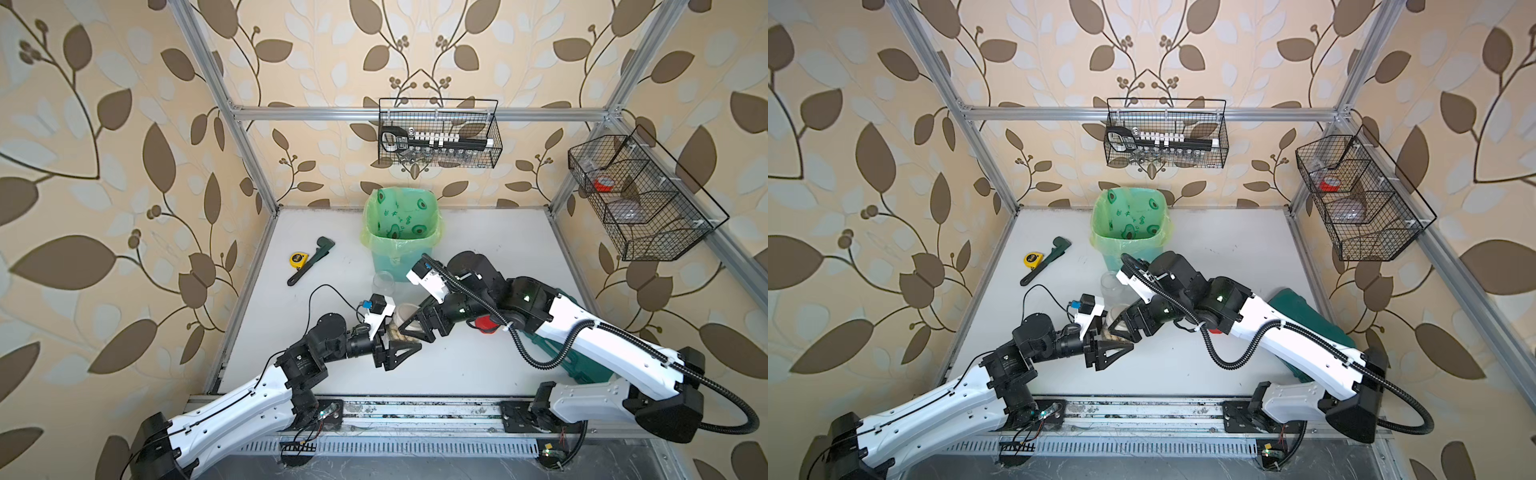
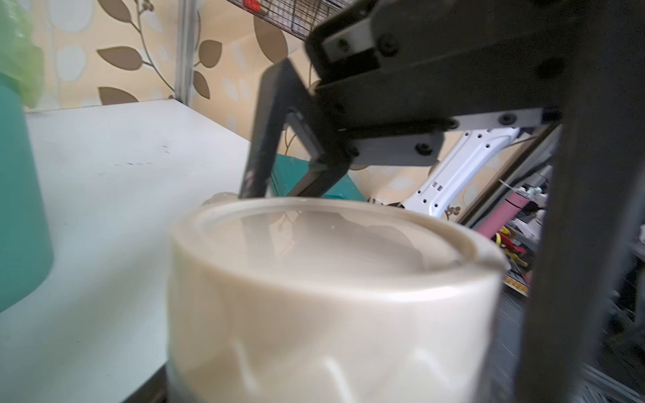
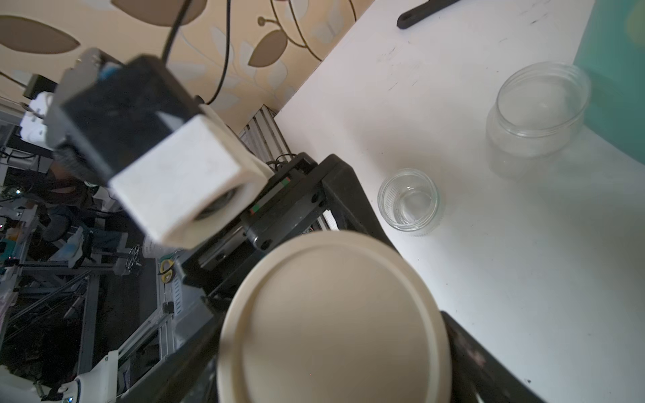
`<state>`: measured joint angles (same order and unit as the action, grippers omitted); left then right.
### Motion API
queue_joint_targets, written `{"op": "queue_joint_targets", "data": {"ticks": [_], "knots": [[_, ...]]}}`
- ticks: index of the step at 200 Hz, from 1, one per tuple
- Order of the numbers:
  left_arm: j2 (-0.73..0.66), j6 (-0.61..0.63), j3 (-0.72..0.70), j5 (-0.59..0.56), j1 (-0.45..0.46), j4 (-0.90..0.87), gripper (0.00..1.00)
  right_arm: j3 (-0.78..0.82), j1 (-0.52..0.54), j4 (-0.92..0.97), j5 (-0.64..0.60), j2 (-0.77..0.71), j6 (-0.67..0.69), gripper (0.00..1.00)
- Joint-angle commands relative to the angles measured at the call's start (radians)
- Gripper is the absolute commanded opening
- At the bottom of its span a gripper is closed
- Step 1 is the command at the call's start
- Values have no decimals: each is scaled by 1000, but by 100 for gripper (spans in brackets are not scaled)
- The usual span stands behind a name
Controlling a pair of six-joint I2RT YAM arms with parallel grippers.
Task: Empty moldy peanuts from jars
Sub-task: Pick up the jar from the center of the board, then unscrew the lid from the jar.
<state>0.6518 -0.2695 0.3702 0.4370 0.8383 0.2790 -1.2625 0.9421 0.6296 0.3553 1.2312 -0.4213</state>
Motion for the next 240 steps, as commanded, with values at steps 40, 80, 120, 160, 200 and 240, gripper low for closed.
{"op": "queue_joint_targets", "data": {"ticks": [40, 80, 120, 160, 200, 240], "knots": [[-15, 10, 63, -144, 2, 122, 0, 163, 2, -358, -161, -158, -73, 100], [89, 53, 173, -286, 1, 219, 0, -27, -9, -283, -263, -108, -23, 100], [249, 150, 368, -331, 1, 202, 0, -88, -20, -265, -359, -132, 30, 100], [220, 144, 275, -401, 2, 300, 0, 214, -20, -491, -413, -264, -13, 100], [216, 157, 246, -392, 2, 281, 0, 246, -20, -548, -380, -242, -9, 100], [216, 134, 254, -335, 2, 255, 0, 251, -7, -585, -337, -247, -23, 99]]}}
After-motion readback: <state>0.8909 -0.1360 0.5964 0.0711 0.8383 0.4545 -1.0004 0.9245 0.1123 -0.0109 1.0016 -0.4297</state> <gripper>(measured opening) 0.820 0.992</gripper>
